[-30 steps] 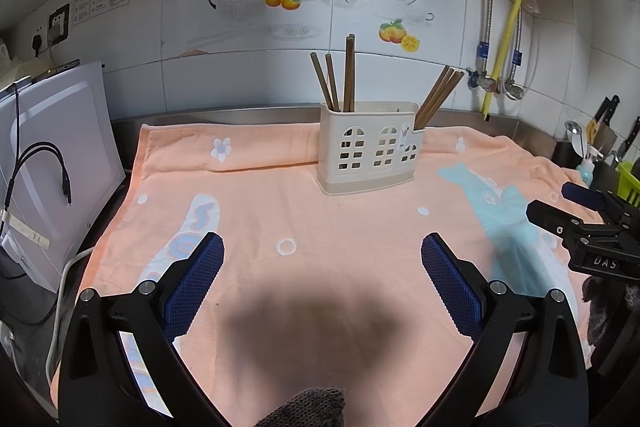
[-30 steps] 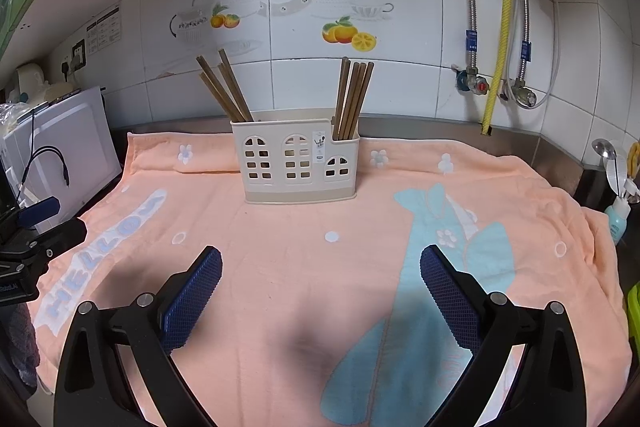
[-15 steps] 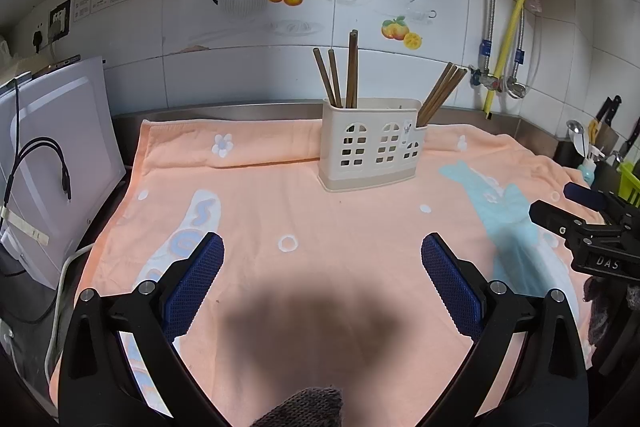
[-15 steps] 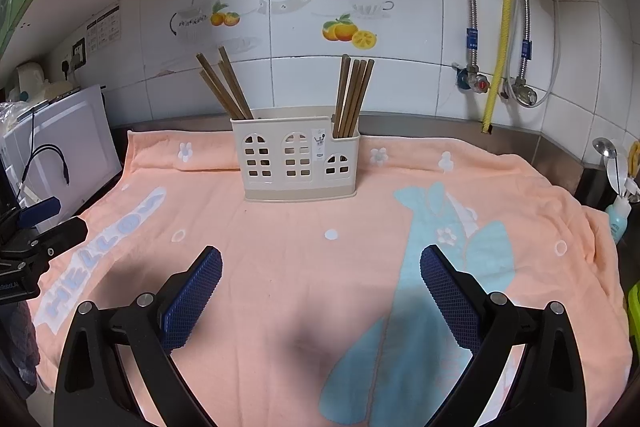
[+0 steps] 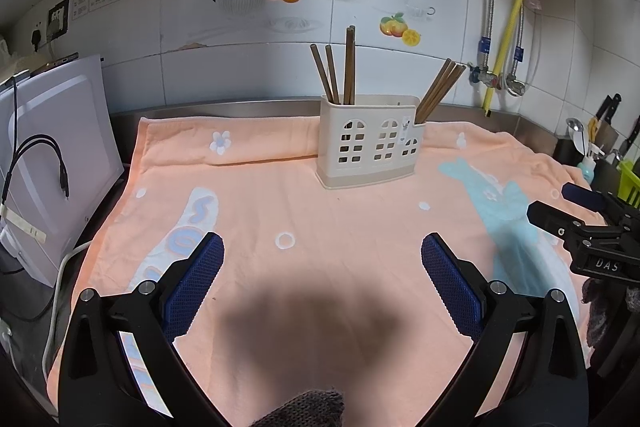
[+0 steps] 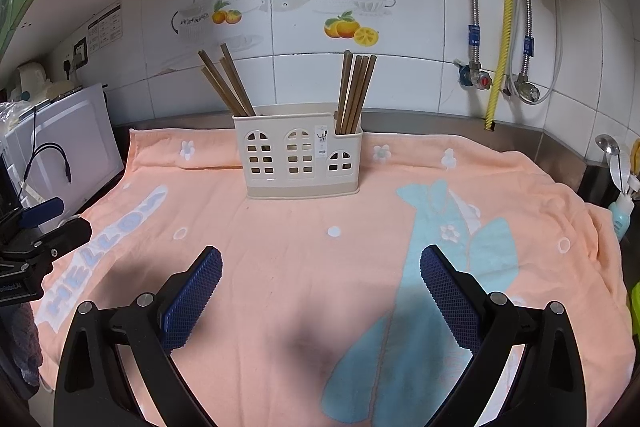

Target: Organize utensils

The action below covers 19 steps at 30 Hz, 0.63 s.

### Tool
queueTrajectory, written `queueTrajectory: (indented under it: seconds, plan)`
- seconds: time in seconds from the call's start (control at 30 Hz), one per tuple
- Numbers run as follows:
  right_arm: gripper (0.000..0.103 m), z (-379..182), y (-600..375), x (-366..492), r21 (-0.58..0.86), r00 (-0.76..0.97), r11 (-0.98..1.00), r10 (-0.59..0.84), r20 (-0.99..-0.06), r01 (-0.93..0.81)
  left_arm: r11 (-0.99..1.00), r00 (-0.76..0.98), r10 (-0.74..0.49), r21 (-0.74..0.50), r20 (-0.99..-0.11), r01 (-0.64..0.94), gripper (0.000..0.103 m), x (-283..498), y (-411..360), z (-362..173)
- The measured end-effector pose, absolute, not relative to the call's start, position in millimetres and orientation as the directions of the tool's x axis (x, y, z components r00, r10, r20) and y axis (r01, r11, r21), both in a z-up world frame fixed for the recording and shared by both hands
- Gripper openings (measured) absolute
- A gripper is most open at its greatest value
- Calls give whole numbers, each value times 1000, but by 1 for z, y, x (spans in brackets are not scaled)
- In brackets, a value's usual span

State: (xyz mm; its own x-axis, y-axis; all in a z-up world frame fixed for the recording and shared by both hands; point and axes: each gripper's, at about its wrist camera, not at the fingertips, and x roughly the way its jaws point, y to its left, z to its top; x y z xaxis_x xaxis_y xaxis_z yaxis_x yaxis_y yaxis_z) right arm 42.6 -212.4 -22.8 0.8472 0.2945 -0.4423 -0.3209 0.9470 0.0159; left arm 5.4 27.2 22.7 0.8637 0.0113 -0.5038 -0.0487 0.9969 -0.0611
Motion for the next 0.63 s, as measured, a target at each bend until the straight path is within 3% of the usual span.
queueTrajectory:
  seconds: [0.63]
  plan:
    - [96, -27, -210, 42, 19, 844, 946, 297, -446, -323, 996, 864, 3, -78, -503, -49, 98, 6, 29, 19]
